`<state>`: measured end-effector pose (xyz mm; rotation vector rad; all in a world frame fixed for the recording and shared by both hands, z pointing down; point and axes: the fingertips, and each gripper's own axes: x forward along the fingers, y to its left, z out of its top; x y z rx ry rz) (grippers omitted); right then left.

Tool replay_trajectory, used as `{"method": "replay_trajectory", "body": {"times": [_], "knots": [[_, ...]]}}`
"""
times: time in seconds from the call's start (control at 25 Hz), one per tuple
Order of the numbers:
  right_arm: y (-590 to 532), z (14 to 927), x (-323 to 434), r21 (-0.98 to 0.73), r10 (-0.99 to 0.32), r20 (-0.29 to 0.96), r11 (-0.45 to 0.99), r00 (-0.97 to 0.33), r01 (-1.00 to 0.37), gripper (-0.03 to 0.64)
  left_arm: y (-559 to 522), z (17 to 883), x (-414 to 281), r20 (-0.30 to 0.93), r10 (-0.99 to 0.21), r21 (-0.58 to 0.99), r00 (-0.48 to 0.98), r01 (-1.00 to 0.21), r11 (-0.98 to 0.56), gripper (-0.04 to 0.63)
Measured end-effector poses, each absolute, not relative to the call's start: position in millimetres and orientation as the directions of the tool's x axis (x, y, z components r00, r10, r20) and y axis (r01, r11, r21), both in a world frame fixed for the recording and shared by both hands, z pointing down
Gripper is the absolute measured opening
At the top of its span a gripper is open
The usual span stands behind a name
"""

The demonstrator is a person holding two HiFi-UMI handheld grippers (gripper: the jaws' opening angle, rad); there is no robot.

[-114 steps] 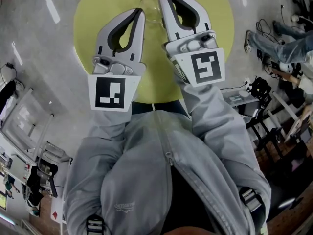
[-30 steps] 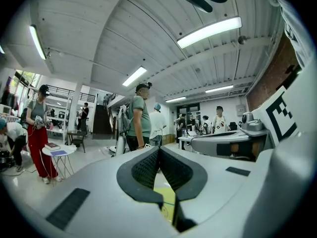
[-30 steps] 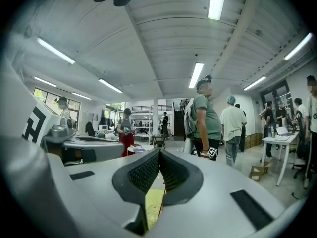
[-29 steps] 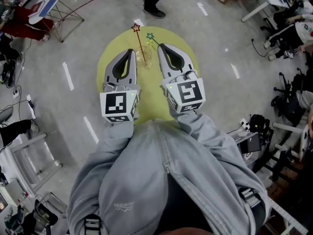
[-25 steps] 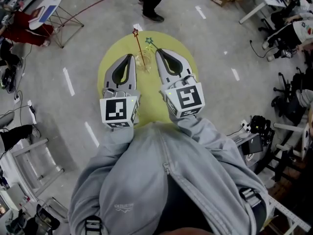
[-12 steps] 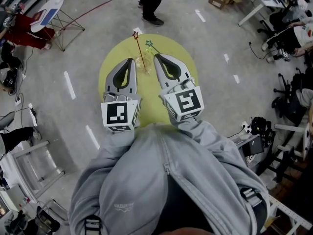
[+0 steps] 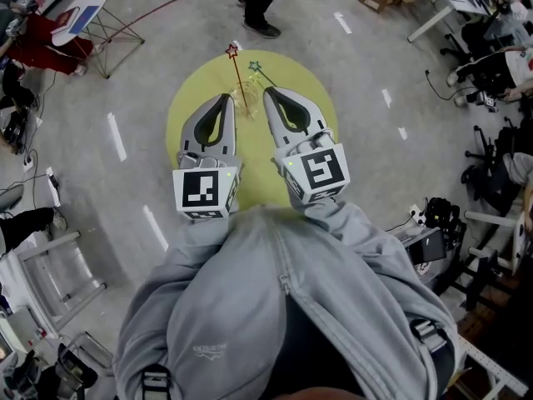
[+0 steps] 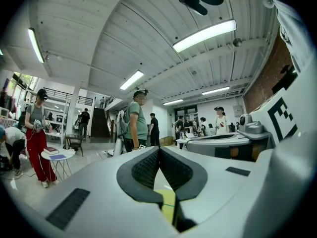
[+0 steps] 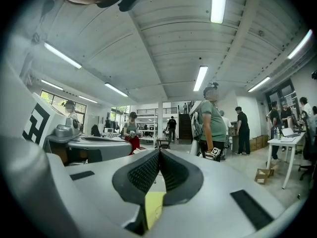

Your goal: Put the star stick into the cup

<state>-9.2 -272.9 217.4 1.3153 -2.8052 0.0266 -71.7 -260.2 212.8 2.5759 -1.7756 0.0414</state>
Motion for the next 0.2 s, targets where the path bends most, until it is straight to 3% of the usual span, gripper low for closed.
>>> {"method": "replay_trajectory", "body": {"times": [0.2], "knots": [[-266,230,-6,0.0,-0.768,0.053,0.639,-0.638,-0.769,0.032,-253,224,-65,0.033,-0.931,-0.005,0.363,-0.931,-0.364,0.017]]}}
